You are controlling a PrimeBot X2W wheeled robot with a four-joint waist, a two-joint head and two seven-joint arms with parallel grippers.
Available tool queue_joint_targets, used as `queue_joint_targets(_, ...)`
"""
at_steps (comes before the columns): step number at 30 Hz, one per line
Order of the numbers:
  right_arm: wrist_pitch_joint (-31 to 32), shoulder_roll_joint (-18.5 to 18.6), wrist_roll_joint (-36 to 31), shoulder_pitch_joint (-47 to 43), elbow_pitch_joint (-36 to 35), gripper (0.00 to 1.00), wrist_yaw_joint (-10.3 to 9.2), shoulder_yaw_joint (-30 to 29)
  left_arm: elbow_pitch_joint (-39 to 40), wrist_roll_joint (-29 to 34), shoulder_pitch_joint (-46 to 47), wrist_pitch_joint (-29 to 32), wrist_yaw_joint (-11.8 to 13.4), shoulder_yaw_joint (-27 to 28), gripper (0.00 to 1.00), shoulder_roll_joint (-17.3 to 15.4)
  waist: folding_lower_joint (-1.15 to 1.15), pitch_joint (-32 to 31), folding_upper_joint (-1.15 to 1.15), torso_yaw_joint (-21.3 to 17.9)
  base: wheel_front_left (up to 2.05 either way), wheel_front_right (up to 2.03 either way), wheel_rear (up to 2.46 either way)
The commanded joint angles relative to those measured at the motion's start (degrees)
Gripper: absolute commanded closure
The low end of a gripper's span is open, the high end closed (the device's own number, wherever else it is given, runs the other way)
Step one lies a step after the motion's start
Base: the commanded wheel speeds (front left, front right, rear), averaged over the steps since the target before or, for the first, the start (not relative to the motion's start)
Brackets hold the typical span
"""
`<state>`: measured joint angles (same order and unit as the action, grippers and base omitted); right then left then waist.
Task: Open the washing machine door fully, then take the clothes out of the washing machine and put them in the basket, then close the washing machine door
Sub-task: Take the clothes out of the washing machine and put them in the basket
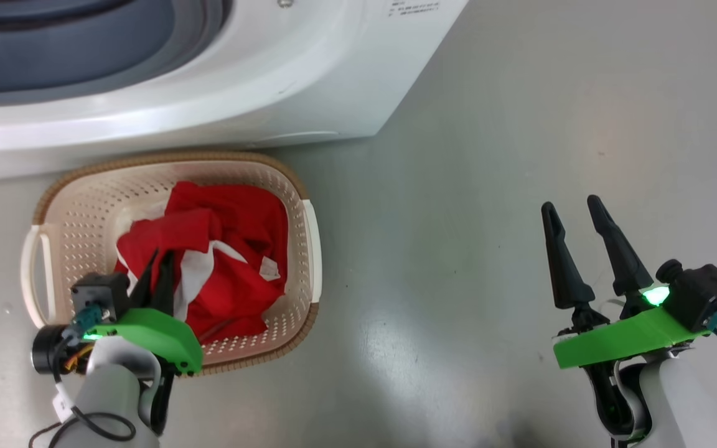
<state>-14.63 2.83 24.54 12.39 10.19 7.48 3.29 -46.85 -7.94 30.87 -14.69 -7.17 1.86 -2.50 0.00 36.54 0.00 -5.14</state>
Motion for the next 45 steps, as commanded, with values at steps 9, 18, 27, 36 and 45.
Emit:
queue_joint_targets(9,-0.4,0.0,-0.1,1.2,-2.2,0.0,0.01,1.4,-2.7,-1.2,3.4,-0.3,-0.3,0.0,1.0,-2.5,0.0,4.7,0.0,-0.4,0.0,0.0,0.0)
queue_joint_targets(18,-0.4,0.0,0.0,1.9,-2.1,0.0,0.01,1.2,-4.3,-1.8,5.5,-0.3,-0.3,-0.6,0.37,-3.1,0.0,5.4,0.0,-0.7,0.0,0.0,0.0)
queue_joint_targets(27,-0.4,0.0,0.1,1.9,-1.5,0.0,0.01,1.2,-4.6,-2.2,4.9,-0.3,-0.3,-0.4,0.0,-3.0,0.0,3.4,0.0,-0.4,0.0,0.0,0.0)
queue_joint_targets(36,-0.4,0.0,-0.4,1.2,-0.5,0.0,0.01,1.1,-2.5,-3.6,1.7,-0.3,-0.3,0.4,0.0,-2.3,0.0,-2.2,0.0,0.8,0.0,0.0,0.0)
queue_joint_targets(45,-0.4,0.0,-1.0,-0.8,0.7,0.0,0.01,0.5,1.5,-4.4,-2.3,-0.3,-0.3,1.3,0.0,-1.9,0.0,-8.8,0.0,2.1,0.0,0.0,0.0)
